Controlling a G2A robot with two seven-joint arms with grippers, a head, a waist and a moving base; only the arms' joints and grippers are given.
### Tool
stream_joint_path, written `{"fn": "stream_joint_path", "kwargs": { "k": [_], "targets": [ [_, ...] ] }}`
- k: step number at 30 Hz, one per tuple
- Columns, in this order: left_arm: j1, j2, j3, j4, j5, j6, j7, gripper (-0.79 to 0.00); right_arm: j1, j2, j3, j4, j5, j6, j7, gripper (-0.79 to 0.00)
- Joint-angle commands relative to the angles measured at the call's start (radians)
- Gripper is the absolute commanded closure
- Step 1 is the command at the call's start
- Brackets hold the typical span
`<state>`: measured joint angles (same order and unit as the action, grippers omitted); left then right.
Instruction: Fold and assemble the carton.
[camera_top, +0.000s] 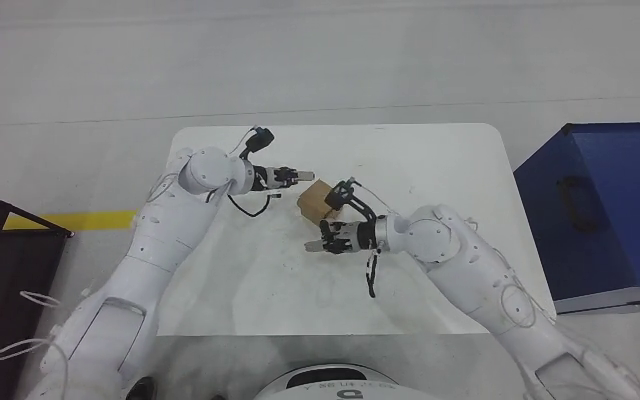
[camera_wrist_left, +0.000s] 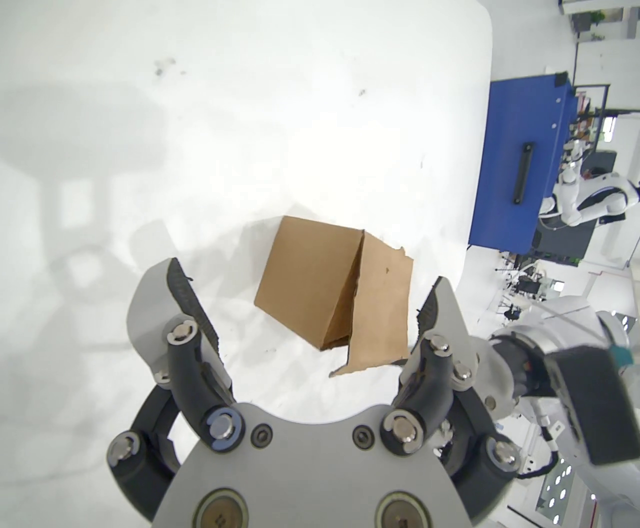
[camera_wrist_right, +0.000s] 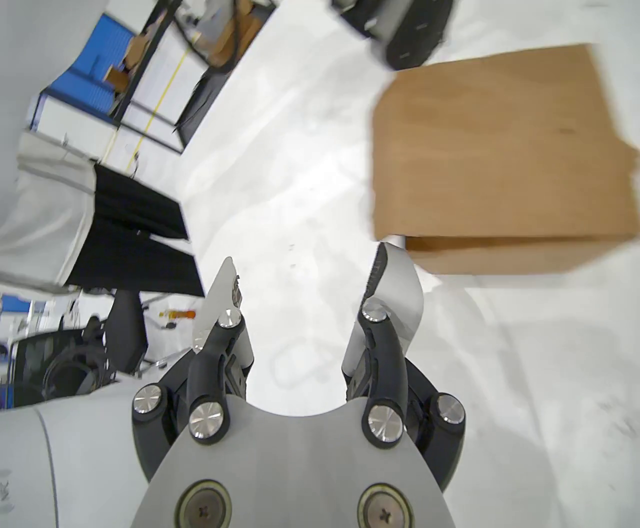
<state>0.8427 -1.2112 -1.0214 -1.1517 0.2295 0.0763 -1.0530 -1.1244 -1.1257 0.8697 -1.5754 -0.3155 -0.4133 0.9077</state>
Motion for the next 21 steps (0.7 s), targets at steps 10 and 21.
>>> {"fn": "stream_joint_path", "kwargs": {
  "k": [10,21],
  "targets": [
    [0.357,0.093,-0.282,-0.443,0.046,0.111,-0.048,-0.785,-0.064,0.031,0.219,0.043,0.046,0.094,-0.257,-0.511],
    [0.482,0.116,-0.325,-0.558,0.075,0.148,-0.052,-0.785,-0.022,-0.006,0.105,0.108,-0.117,0.296,-0.393,-0.434]
  ]
}}
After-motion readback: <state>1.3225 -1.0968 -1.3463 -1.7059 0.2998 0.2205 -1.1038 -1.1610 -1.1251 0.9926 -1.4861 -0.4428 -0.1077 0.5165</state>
